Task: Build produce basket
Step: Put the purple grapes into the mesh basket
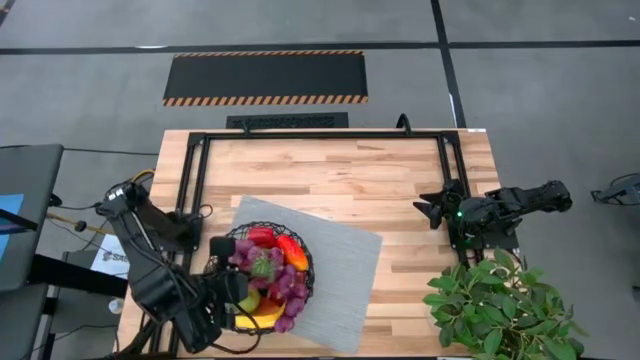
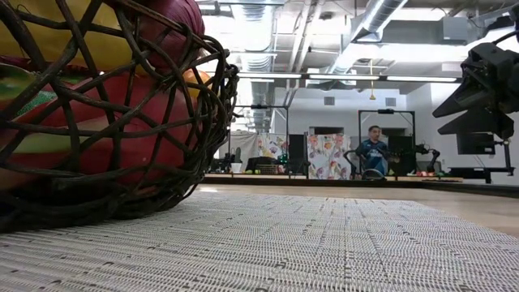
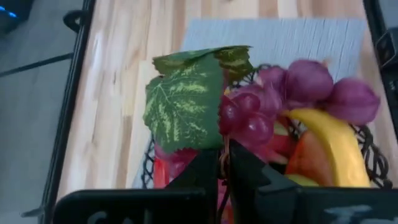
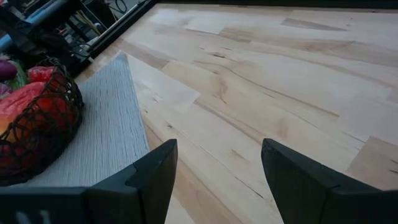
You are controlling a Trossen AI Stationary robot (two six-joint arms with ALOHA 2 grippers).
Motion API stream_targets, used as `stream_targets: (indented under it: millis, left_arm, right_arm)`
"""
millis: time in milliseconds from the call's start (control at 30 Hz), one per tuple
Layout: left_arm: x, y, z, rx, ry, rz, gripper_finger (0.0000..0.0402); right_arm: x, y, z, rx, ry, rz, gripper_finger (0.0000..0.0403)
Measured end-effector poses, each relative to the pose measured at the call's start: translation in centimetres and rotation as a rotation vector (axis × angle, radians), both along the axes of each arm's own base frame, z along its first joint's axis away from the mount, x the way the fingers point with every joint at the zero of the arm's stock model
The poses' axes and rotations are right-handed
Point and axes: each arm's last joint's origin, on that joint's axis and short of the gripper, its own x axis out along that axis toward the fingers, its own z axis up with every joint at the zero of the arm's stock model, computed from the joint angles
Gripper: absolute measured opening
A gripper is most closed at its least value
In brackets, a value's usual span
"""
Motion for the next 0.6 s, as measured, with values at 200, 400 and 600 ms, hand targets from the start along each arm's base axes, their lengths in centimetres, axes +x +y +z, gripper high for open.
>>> stream_targets:
  millis: [200,400,600]
  left_arm:
    - [0.2,-0.8,-3.2,0.012,0.048,0.016,0.0000]
    - [0.3,-1.1,-6.3,0.014,0.086,0.037,0.0000]
    - [0.1,-0.7,-8.9,-0.015,0.181,0.096,0.0042]
  right_arm:
    - [0.0,0.0,0.0,0.000,0.000,0.000,0.0255]
    - [0.0,0.0,0.0,-0.001,0.000,0.000,0.0255]
    - [0.0,0.0,0.0,-0.001,0.000,-0.001,0.0255]
